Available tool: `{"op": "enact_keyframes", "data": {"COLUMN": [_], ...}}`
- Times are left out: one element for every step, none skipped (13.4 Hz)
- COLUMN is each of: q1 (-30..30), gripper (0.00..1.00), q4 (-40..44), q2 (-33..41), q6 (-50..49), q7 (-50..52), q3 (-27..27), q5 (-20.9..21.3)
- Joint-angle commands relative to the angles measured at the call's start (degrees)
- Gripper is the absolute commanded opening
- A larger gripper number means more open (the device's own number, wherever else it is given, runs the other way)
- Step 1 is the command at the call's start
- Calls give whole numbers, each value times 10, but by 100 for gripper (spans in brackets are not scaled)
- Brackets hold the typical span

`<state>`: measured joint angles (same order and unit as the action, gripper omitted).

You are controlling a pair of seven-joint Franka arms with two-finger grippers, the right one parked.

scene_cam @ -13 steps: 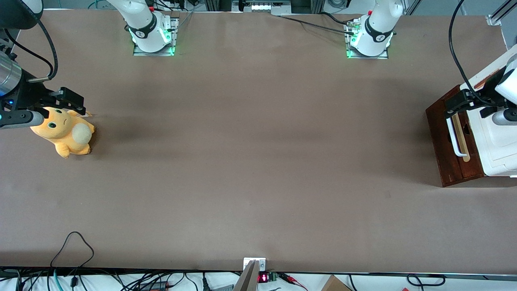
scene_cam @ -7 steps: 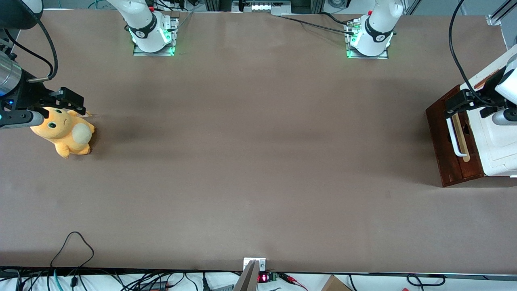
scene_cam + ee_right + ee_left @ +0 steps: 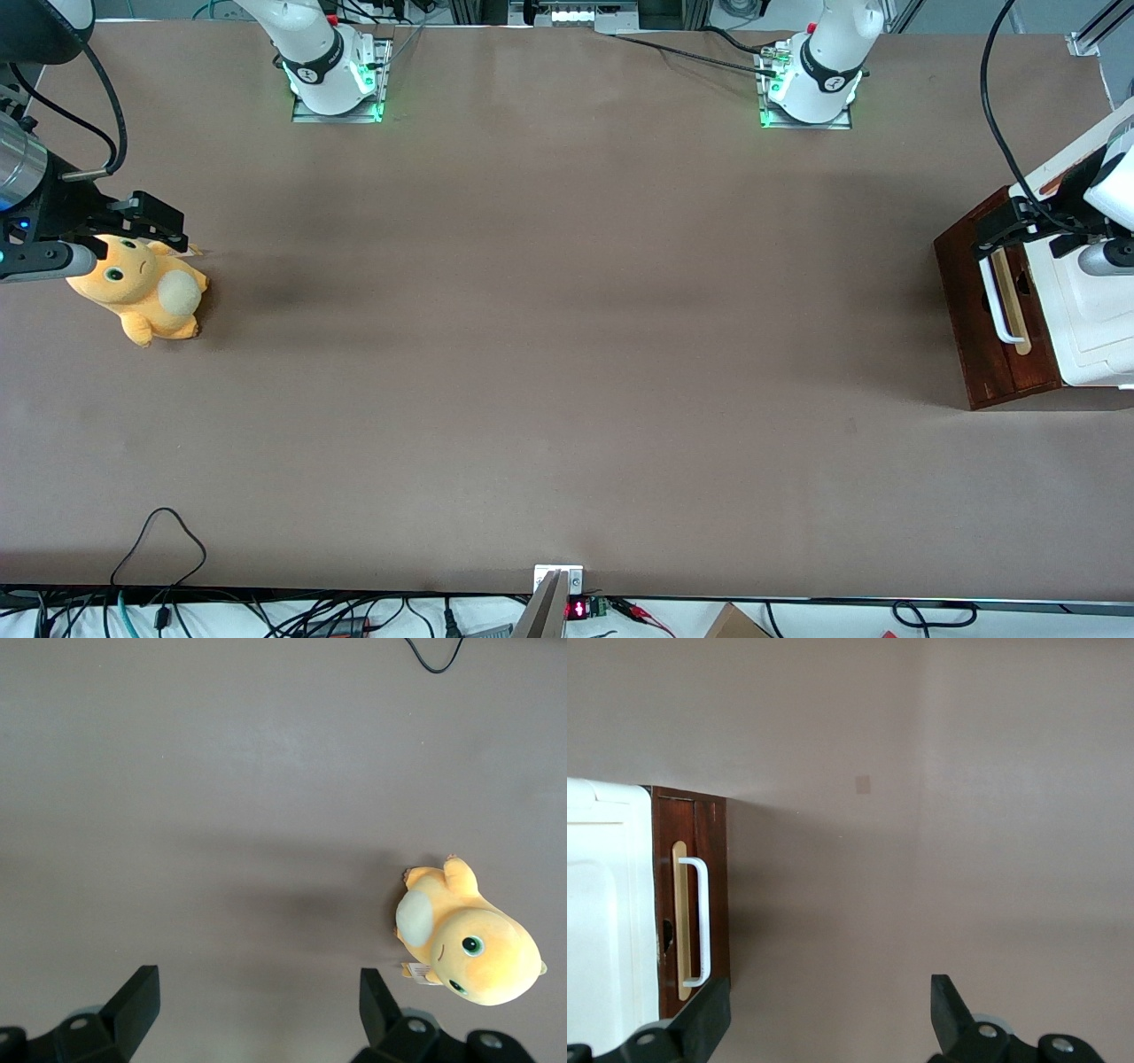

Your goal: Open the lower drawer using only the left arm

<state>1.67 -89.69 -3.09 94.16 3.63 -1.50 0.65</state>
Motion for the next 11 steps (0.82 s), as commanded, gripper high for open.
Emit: {"op": "enact_keyframes", "data": {"q1": [-3,-2,-1,-1,4,4,1,-3,-6,-10,-10], "gripper": [100,100,100,100,100,100,100,100,100,100,100], "q4": [14,14,14,13,13,12,13,12,11,10,10], "q2": [-4,-4,-4,-6,-8,-8,-15,-18,-21,-23,-31], "q6": [-13,-13,-14,-16,-16,-16,-16,-16,-18,-32,-47], "q7": [11,11,12,12,8,4,9,8,9,12,21], "q3": [4,4,4,4,5,5,4,1,-3,-15,-17], "q5": [-7,-6,-6,-6,-6,-5,3,35,61,86,109]}}
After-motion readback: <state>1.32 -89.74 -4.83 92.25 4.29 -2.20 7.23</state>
